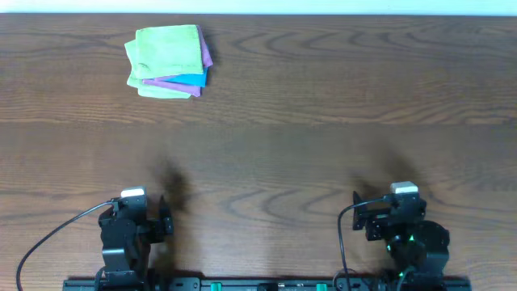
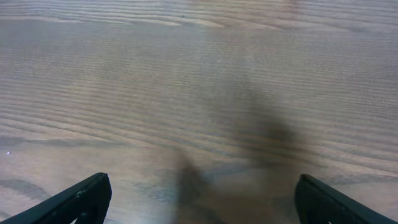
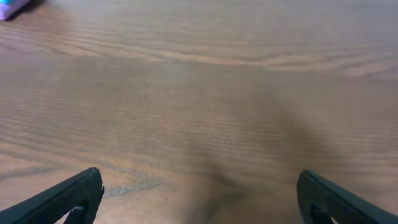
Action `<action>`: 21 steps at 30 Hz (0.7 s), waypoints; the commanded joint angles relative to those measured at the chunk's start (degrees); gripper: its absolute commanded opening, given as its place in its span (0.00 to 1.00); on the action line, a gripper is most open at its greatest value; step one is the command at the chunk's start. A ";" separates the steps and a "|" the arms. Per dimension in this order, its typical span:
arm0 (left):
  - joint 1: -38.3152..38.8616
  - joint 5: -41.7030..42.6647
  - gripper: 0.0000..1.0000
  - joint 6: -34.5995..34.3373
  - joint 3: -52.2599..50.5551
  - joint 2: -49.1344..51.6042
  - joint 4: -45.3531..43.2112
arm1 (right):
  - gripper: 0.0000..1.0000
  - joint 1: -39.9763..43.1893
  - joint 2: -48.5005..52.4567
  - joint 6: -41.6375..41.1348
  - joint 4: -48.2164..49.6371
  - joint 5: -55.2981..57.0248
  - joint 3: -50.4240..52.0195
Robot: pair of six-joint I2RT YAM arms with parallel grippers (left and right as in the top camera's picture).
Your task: Fold the cloth
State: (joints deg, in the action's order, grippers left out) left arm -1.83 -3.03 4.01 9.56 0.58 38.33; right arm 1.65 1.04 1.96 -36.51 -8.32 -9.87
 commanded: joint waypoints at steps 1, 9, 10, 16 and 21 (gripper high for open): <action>-0.24 -0.37 0.95 -0.81 -0.50 -0.37 0.26 | 0.99 -1.49 -0.76 1.03 -0.15 3.65 0.90; -0.24 -0.37 0.95 -0.81 -0.50 -0.37 0.28 | 0.99 -3.02 -0.76 -3.04 -3.23 8.98 0.87; -0.24 -0.37 0.95 -0.81 -0.50 -0.37 0.28 | 0.99 -3.02 -0.76 -3.93 -3.45 8.98 0.87; -0.24 -0.37 0.95 -0.81 -0.50 -0.37 0.28 | 0.99 -3.02 -0.76 -7.69 -4.04 9.44 0.83; -0.24 -0.37 0.95 -0.81 -0.50 -0.37 0.28 | 0.99 -3.02 -0.74 -7.72 -4.22 9.38 0.83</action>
State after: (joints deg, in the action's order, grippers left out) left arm -1.83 -3.03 4.01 9.56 0.58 38.35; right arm -0.62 0.93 -4.14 -40.51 0.23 -9.78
